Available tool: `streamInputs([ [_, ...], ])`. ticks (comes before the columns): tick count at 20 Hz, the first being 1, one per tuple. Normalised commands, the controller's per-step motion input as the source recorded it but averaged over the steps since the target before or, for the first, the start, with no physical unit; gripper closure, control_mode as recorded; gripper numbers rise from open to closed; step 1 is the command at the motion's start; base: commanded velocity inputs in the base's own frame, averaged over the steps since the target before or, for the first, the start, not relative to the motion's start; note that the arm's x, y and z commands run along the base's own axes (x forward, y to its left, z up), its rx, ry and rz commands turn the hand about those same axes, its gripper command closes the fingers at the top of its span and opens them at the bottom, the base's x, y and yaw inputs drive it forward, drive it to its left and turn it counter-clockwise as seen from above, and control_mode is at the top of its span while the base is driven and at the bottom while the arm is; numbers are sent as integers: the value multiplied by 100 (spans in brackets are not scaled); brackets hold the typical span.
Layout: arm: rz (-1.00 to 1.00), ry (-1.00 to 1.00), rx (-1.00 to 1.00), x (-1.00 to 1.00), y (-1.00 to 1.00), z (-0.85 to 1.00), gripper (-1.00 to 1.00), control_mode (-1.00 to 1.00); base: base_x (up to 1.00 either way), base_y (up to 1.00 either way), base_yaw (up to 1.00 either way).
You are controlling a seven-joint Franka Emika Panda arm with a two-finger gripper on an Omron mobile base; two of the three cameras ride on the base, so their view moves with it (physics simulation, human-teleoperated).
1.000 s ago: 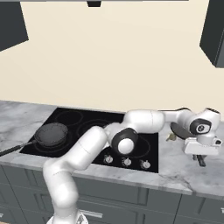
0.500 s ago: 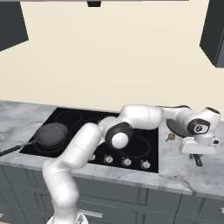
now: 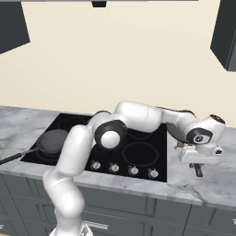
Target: Place both pans onto different burners. Then place the garlic and the chicken drumstick on different pans.
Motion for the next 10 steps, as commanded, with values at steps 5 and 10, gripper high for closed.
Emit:
streamInputs([
  [5,1,0,-9,-9,66,0,100,-100,0,0,0],
  [10,11,0,-4,-1,51,0,100,-100,0,0,0],
])
